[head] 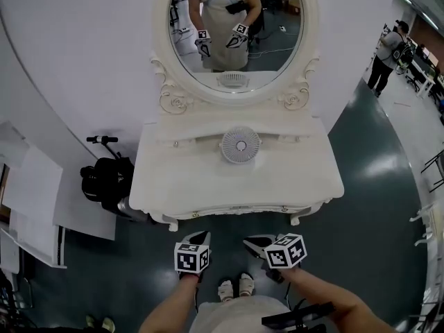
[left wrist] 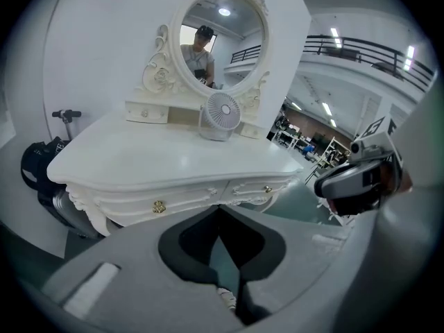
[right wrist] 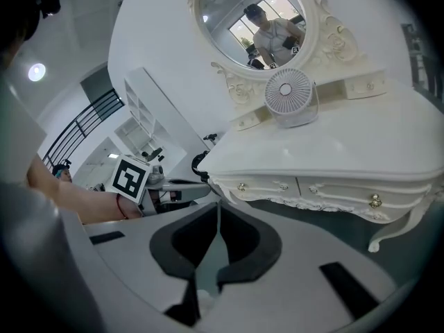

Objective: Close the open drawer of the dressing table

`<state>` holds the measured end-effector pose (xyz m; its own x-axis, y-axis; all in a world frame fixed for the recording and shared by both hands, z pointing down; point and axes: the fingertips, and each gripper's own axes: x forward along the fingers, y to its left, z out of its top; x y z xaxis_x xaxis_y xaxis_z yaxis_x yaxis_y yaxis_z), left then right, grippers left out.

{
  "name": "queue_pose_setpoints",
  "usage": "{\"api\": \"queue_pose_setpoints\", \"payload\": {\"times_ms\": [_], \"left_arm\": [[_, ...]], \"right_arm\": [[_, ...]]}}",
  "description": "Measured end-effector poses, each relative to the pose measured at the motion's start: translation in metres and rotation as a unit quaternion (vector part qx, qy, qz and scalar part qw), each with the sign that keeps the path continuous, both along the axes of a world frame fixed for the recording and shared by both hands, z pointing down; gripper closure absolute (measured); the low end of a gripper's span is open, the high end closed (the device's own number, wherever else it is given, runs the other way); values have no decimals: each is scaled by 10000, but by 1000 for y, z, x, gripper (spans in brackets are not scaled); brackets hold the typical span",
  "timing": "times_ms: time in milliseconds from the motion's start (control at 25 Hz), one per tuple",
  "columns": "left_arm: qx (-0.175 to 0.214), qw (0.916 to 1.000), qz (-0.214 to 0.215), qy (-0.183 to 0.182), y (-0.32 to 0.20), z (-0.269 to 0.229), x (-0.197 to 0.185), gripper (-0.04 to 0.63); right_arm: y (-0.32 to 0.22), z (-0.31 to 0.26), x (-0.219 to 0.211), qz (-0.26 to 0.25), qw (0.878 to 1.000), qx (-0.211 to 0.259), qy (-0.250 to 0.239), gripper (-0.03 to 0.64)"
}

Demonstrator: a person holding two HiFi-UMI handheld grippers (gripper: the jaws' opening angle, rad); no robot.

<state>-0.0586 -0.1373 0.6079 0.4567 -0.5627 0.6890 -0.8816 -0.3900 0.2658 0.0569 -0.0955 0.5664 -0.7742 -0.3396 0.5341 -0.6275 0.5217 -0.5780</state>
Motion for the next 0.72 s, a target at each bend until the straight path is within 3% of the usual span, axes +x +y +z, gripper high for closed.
{"api": "queue_pose_setpoints", "payload": {"times_ms": [280,720], "left_arm": [[145,9991,137,365,28,-30,16,586],[327,9905,254,1311,68,-81,32,586]], "right_arm": [[16,-14,9,-95,9999,72,-89,598],[39,-50,17,-184,9985,284,-428,598]]}}
